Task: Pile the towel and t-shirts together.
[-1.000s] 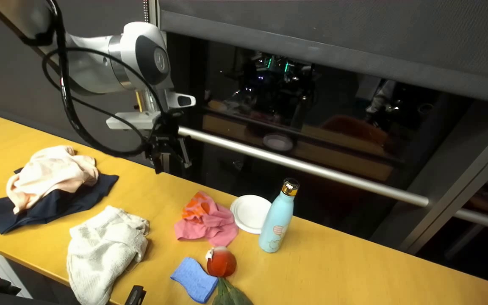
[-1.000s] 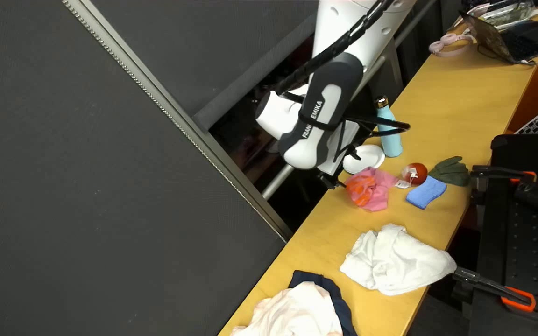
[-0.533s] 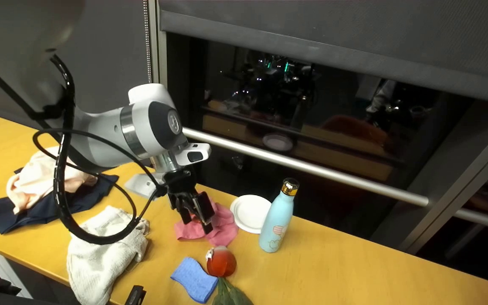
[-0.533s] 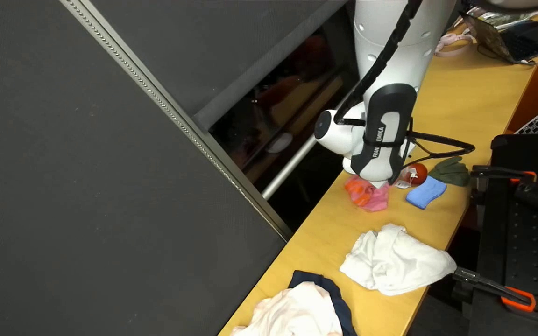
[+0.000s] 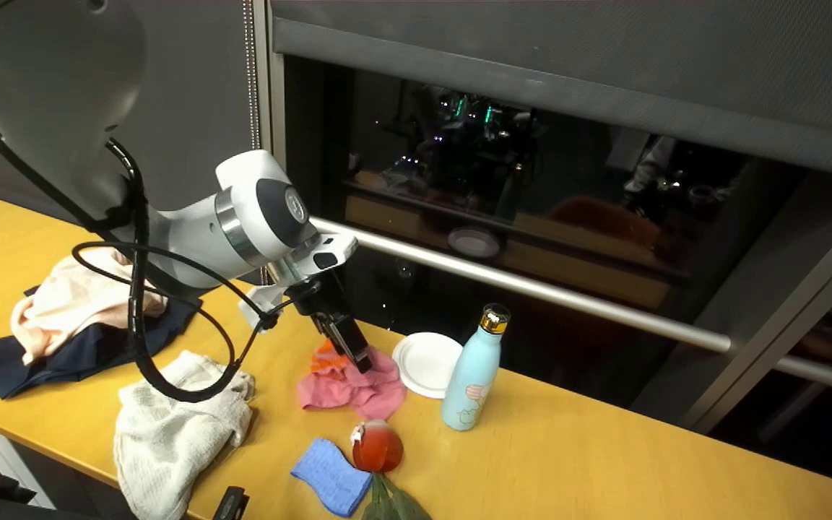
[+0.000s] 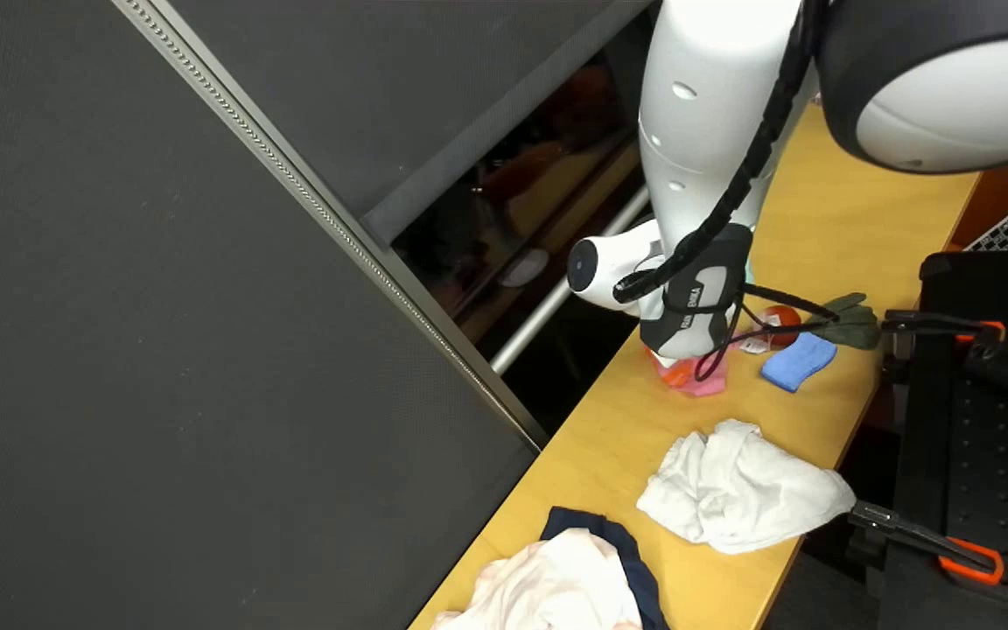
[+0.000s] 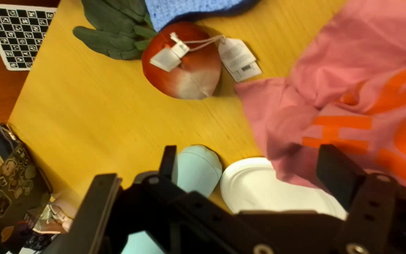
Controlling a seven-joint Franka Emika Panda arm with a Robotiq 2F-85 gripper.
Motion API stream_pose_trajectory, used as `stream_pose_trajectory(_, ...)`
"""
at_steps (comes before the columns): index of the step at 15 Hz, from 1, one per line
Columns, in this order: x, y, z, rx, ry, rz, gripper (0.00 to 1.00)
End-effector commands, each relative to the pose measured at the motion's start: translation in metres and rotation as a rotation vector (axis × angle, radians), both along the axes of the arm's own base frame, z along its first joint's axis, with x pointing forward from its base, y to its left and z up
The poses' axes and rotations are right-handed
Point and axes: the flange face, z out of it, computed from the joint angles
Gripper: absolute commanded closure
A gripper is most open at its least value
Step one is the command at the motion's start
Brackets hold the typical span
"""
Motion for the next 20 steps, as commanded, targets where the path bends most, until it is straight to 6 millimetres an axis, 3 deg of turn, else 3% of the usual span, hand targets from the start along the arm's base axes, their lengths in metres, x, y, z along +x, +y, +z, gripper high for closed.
stream_pose_trajectory(1,0.027,-0.002,-0.016,-0.055,-0.059,-0.041,0.00)
stream_pose_trajectory(5,0.044,0.012,-0.031,-0.061,-0.142,-0.045,0.00)
stream_pose_trajectory(6,0.046,0.020,-0.021,-0.010,-0.171,-0.030,0.00)
stream_pose_trajectory(7,0.036,0.013,-0.031,-0.034,-0.118,-0.033,0.00)
stream_pose_trajectory(20,0.033,0.022,-0.048,-0.044,-0.156,-0.085,0.00)
